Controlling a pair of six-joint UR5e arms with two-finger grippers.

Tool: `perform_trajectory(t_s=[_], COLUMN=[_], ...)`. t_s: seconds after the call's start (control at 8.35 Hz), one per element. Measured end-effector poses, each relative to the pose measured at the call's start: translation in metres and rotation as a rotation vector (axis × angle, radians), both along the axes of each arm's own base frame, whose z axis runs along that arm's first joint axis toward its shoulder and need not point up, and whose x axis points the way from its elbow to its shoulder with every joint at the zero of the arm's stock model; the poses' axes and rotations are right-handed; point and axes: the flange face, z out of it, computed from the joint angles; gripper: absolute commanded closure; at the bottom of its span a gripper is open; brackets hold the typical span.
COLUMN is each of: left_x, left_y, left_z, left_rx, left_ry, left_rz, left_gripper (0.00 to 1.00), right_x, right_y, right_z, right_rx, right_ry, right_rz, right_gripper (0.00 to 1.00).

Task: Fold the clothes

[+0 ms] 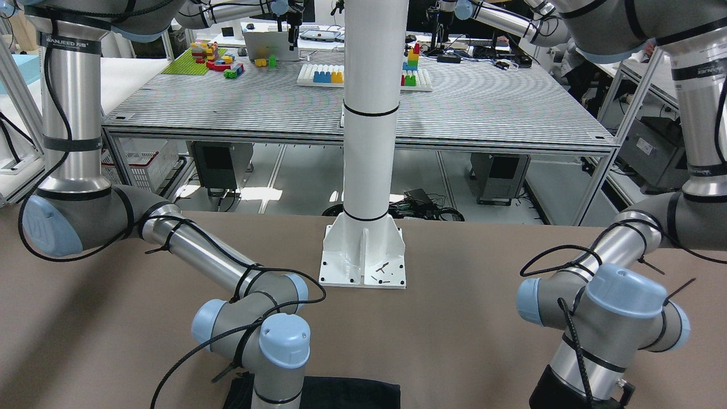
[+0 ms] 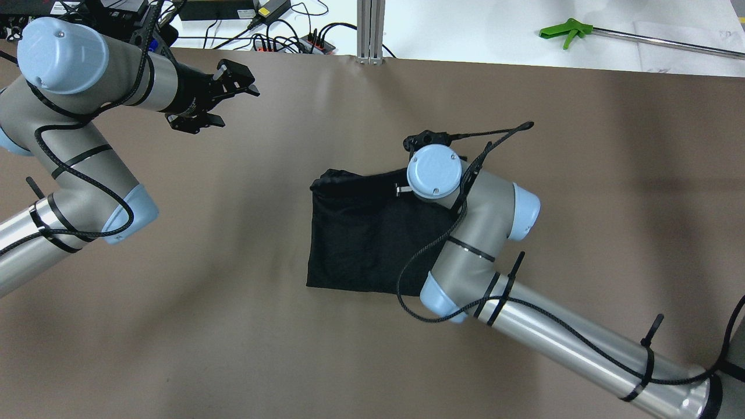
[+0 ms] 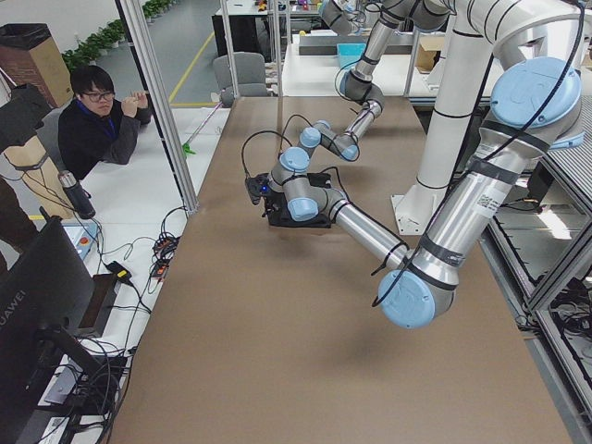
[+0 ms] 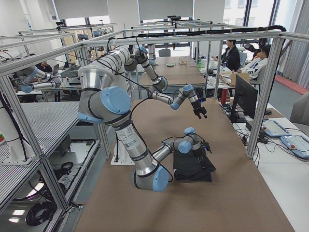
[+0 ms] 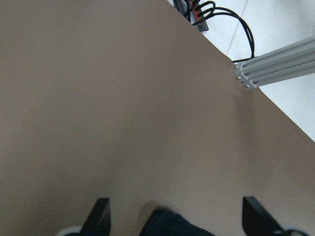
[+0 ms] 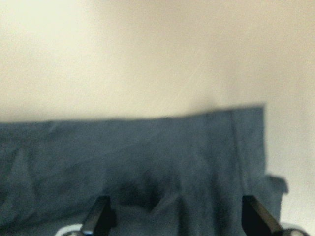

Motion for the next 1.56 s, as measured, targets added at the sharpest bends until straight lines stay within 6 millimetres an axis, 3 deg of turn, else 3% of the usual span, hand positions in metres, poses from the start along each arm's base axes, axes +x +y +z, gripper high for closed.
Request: perform_trajectory(t_s=[0.24,0.48,0.6,0.72,0.84,0.96,1.08,1.32,1.56], left_x=[-0.001,-0.004,-0.013,-0.034,-0.064,-0.109,-0.161,-0.247,-0.303], left_y=[0.001,0.000,-0.003,-0.010,-0.019,-0.029,-0.032,-0.022,-0.007], left_z=[-0.002,-0.004,-0.006,-0.003,0.012,0.036,0.064,0.112,0.151], left_rx=[-0.003,0.008,0.031,0.065,0.106,0.152,0.195,0.260,0.293], left_ry=[0.006,0.003,-0.008,-0.036,-0.089,-0.166,-0.248,-0.397,-0.568], left_rz=[-0.004,-0.004,-0.007,-0.012,0.000,0.037,0.073,0.114,0.173], left_gripper=[0.06,0.06,0.06,0.06,0.06,0.06,0.06,0.06,0.06], right_x=[0.037,0.070,0.095,0.135,0.195,0.264,0.332,0.467,0.584], right_y=[-0.067,-0.103,-0.118,-0.135,-0.150,-0.156,-0.149,-0.116,-0.070], right_z=[0.015,0.014,0.011,0.015,0.029,0.054,0.087,0.154,0.192], right_rx=[0.050,0.082,0.084,0.068,0.051,0.057,0.071,0.081,0.092], right_ry=[0.048,0.053,0.044,0.034,0.041,0.079,0.125,0.185,0.238], right_rz=[0.018,0.021,0.001,-0.043,-0.111,-0.186,-0.238,-0.280,-0.332], right_gripper=[0.06,0.06,0.06,0.06,0.06,0.06,0.06,0.06,0.06])
